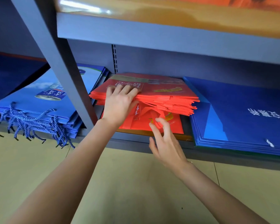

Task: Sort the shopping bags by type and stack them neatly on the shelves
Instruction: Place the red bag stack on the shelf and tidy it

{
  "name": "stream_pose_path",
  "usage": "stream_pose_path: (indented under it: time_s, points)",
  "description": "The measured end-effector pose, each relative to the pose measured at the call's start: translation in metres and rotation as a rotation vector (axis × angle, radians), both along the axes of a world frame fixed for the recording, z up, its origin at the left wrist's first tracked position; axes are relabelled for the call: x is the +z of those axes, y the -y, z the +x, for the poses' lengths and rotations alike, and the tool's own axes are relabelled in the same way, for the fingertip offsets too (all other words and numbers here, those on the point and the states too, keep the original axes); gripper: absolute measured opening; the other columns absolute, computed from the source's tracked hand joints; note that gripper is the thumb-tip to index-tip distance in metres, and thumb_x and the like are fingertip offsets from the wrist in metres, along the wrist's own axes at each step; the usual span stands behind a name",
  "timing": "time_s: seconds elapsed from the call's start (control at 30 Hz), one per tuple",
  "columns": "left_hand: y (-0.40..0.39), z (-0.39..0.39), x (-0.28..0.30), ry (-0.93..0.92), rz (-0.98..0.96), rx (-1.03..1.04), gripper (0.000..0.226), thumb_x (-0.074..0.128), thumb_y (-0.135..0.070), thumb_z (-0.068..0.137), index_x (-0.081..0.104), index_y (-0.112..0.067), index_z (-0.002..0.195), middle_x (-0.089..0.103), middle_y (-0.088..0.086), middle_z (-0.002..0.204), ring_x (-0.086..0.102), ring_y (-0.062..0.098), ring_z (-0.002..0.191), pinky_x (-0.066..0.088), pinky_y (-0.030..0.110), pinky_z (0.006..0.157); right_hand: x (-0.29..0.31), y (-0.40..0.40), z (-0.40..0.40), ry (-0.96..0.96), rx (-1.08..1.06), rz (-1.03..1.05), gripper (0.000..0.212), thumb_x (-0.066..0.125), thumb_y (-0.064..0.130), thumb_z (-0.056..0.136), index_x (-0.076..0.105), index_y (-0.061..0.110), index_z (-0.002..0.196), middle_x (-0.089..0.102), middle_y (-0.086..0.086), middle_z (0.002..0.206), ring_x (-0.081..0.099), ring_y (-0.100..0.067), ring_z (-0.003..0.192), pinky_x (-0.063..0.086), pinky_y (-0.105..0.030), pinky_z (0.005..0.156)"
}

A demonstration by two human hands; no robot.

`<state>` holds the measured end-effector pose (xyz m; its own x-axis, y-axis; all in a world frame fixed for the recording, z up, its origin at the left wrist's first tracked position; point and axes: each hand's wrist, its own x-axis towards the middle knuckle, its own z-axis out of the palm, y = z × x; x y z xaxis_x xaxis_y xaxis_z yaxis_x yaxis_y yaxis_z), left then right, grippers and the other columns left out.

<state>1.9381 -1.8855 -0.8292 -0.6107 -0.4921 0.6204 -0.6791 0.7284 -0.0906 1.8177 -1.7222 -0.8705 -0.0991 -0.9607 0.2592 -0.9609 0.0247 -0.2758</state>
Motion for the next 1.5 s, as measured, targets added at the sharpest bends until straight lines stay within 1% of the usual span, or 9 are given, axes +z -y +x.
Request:
stream_pose_path:
  time_s: [0.17, 0.27, 0.53, 0.7, 0.83, 0.97, 1.27, 1.4, 1.5]
  points:
    - [-0.007, -0.002, -0.007, -0.025, 0.071, 0.048, 0.027, 0.057, -0.033, 0.078, 0.067, -0.018, 0.099, 0.065, 0.001, 0.085, 0.062, 0.029, 0.081, 0.046, 0.044, 0.078, -0.008, 0.018, -0.003, -0.081, 0.104, 0.280, 0.063, 0.032, 0.039, 0.096, 0.031, -0.004, 0.142, 0.019, -0.019, 0.154, 0.026, -0.034, 0.140, 0.016, -0.041, 0.116]
    - [-0.007, -0.007, 0.000, -0.075, 0.090, 0.092, 0.027, 0.060, -0.032, 0.079, 0.066, -0.017, 0.101, 0.064, 0.003, 0.086, 0.060, 0.031, 0.084, 0.044, 0.046, 0.079, -0.005, 0.052, 0.003, -0.081, 0.044, 0.369, 0.071, 0.024, 0.049, 0.097, 0.020, -0.002, 0.146, 0.008, -0.018, 0.156, 0.014, -0.032, 0.143, 0.000, -0.035, 0.117]
    - [-0.013, -0.008, -0.025, -0.091, 0.034, 0.089, 0.026, 0.063, -0.031, 0.078, 0.067, -0.021, 0.101, 0.063, 0.000, 0.087, 0.058, 0.030, 0.084, 0.038, 0.043, 0.085, -0.002, 0.038, 0.003, -0.088, -0.139, 0.513, 0.061, 0.025, 0.052, 0.097, 0.009, 0.025, 0.150, -0.006, -0.011, 0.158, 0.015, -0.044, 0.139, 0.010, -0.048, 0.115]
    - [-0.020, -0.008, -0.042, -0.118, -0.027, 0.088, 0.028, 0.053, -0.034, 0.081, 0.069, -0.024, 0.102, 0.064, -0.004, 0.089, 0.057, 0.027, 0.083, 0.028, 0.038, 0.080, -0.005, -0.006, 0.007, -0.137, -0.118, 0.200, 0.055, 0.034, 0.040, 0.089, 0.054, 0.011, 0.131, 0.045, -0.019, 0.141, 0.054, -0.039, 0.117, 0.044, -0.048, 0.096]
    - [-0.015, -0.009, -0.034, -0.108, 0.006, 0.099, 0.029, 0.053, -0.037, 0.080, 0.069, -0.025, 0.102, 0.064, -0.004, 0.090, 0.058, 0.027, 0.084, 0.032, 0.039, 0.081, -0.009, -0.004, -0.002, -0.147, -0.023, 0.221, 0.062, 0.032, 0.040, 0.090, 0.047, 0.000, 0.135, 0.044, -0.016, 0.142, 0.045, -0.027, 0.130, 0.024, -0.039, 0.113]
    - [-0.015, -0.009, -0.031, -0.100, 0.028, 0.108, 0.031, 0.065, -0.035, 0.075, 0.068, -0.025, 0.104, 0.064, -0.004, 0.089, 0.058, 0.027, 0.085, 0.031, 0.039, 0.082, -0.017, 0.005, 0.003, -0.099, -0.079, 0.311, 0.084, 0.004, 0.056, 0.084, 0.016, 0.001, 0.148, 0.010, -0.015, 0.156, 0.013, -0.026, 0.145, 0.000, -0.033, 0.115]
    - [-0.009, -0.011, -0.003, -0.109, 0.091, 0.134, 0.031, 0.049, -0.037, 0.084, 0.067, -0.023, 0.104, 0.062, 0.001, 0.088, 0.054, 0.030, 0.088, 0.038, 0.043, 0.084, -0.005, 0.050, -0.006, -0.111, -0.041, 0.396, 0.058, 0.029, 0.050, 0.098, 0.045, 0.005, 0.132, 0.050, -0.014, 0.133, 0.045, -0.029, 0.124, 0.033, -0.036, 0.100]
    - [-0.014, -0.007, -0.018, -0.029, 0.074, 0.088, 0.030, 0.055, -0.034, 0.079, 0.068, -0.024, 0.104, 0.063, 0.000, 0.088, 0.054, 0.029, 0.087, 0.042, 0.042, 0.081, -0.012, 0.035, -0.010, -0.102, -0.024, 0.410, 0.067, 0.021, 0.050, 0.096, 0.034, 0.003, 0.142, 0.034, -0.015, 0.149, 0.028, -0.028, 0.139, 0.021, -0.038, 0.114]
    - [-0.028, 0.001, -0.051, 0.001, 0.096, 0.043, 0.034, 0.049, -0.031, 0.079, 0.070, -0.026, 0.105, 0.066, -0.002, 0.096, 0.043, 0.023, 0.091, 0.044, 0.042, 0.080, -0.012, 0.006, -0.003, -0.128, 0.060, 0.164, 0.053, 0.033, 0.035, 0.090, 0.064, 0.002, 0.116, 0.062, -0.016, 0.123, 0.060, -0.028, 0.114, 0.048, -0.039, 0.094]
